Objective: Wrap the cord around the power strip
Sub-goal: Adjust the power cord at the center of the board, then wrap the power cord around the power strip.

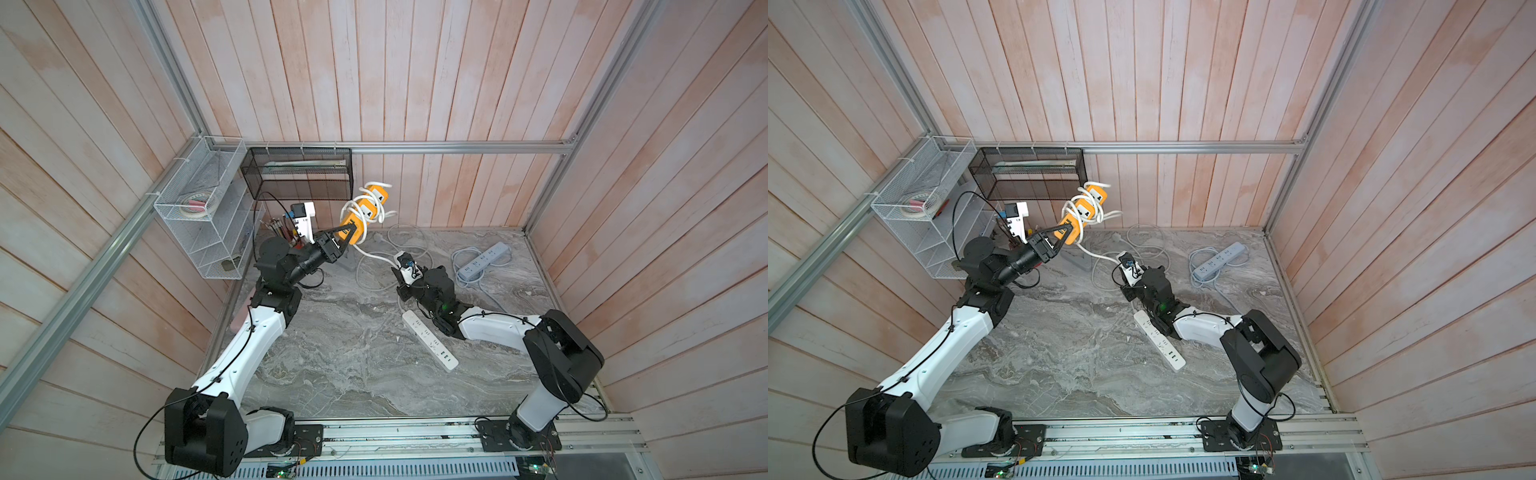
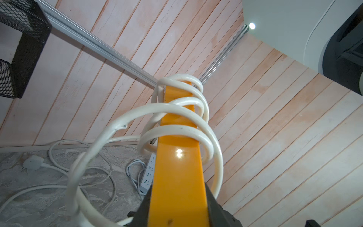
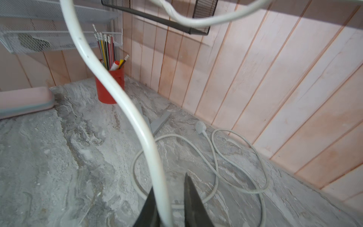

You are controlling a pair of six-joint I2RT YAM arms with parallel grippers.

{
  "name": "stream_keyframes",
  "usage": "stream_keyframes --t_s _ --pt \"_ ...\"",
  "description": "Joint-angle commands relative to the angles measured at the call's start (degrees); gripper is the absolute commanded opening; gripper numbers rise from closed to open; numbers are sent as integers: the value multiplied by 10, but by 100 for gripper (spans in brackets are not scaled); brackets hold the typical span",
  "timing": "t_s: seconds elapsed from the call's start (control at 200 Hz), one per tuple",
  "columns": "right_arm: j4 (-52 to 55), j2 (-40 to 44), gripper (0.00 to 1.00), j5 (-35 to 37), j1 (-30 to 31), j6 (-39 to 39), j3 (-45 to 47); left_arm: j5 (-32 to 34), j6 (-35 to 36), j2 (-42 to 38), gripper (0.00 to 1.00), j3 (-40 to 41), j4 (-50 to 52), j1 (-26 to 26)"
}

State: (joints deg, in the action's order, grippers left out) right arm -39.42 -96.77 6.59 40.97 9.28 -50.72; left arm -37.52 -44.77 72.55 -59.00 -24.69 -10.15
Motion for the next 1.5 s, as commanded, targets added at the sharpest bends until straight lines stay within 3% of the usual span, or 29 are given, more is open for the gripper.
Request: stream_keyframes --t_s 0.0,0.145,0.195,0.23,0.375,0.5,0.6,0.745,0.97,1.065,1.225,1.495 --pt "33 -4 0 48 -39 -20 33 1 32 -28 0 -41 -11 25" --pt "130 -16 0 85 -119 -86 42 -4 43 -39 0 -51 8 72" --pt "159 -11 0 33 -159 -130 47 -6 44 -41 0 -56 14 89" --pt "172 -8 0 35 -182 -166 50 -5 54 -43 0 -62 24 98" --pt "197 -1 0 18 -199 -190 45 20 117 -44 0 -96 88 103" --pt "336 -35 0 9 -203 -207 -34 26 120 -35 0 -106 96 99" --pt "318 -13 14 -34 -183 -194 -19 32 137 -24 0 -108 110 57" --pt "274 18 24 -60 -160 -157 16 38 155 -3 0 -108 124 -6" --pt "347 48 60 -162 -158 -98 -22 34 156 16 0 -123 142 -71" --pt "302 61 69 -209 -157 -120 -38 32 154 21 0 -136 154 -94" --pt "89 35 79 -247 -148 -213 -43 33 147 16 0 -149 164 -118" --pt "-74 -75 81 -308 -97 -280 -138 39 134 14 0 -151 163 -138"
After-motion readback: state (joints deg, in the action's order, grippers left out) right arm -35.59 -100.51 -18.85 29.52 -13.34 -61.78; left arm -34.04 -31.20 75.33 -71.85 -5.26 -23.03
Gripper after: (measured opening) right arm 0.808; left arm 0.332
